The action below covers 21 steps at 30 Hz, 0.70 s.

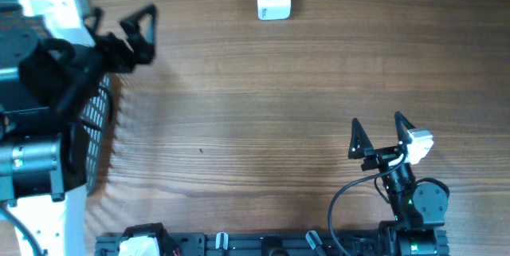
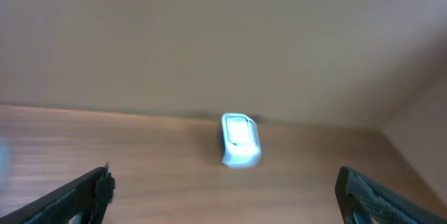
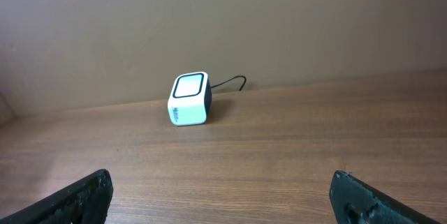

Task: Scan the item barcode
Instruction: 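Reach the left gripper into the basket and grasp the yellow can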

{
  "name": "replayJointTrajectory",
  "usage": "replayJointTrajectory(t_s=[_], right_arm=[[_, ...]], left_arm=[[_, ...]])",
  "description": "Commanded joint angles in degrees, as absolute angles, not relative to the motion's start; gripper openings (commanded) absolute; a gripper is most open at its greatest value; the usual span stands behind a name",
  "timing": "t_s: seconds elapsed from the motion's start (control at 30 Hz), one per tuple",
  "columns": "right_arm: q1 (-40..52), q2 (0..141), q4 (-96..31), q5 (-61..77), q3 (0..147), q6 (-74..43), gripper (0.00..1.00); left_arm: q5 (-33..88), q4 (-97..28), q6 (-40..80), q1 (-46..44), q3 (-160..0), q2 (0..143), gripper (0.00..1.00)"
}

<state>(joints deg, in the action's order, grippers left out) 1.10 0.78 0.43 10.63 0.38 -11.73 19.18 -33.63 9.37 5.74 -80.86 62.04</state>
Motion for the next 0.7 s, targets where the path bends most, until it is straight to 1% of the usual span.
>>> replayJointTrajectory(t_s=[0.0,0.13,0.2,0.33,0.4,0.47,0.67], right_arm=[[1.30,0.43,0.67,9.87,0.30,-12.14,1.00],[1.30,0.43,0.67,9.87,0.30,-12.12,1.00],[1.30,0.43,0.64,9.85,0.30,-12.14,1.00],[1.30,0.43,0.67,9.85,0.30,-12.12,1.00],[1.30,0.43,0.67,9.87,0.30,-12.14,1.00],[1.30,0.43,0.67,9.85,0.30,-12.16,1.00],[1.30,0.43,0.67,9.87,0.30,-12.14,1.00]], left_arm=[[-2.00,-33.26,14.70,13.80,-84.12,63.33,1.00],[-3.86,-35.73,25.17,29.69,-84.55,64.01,1.00],[-3.31,-39.94,30.92,37.50,-84.55,65.14,1.00],[-3.60,-50.61,40.36,46.65,-84.55,70.41,1.00],[-3.57,-55.64,43.64,48.86,-84.55,74.08,1.00],[-6.61,-61.89,47.59,49.32,-84.55,79.59,1.00],[-7.66,-67.37,47.59,49.30,-84.40,89.01,1.00]])
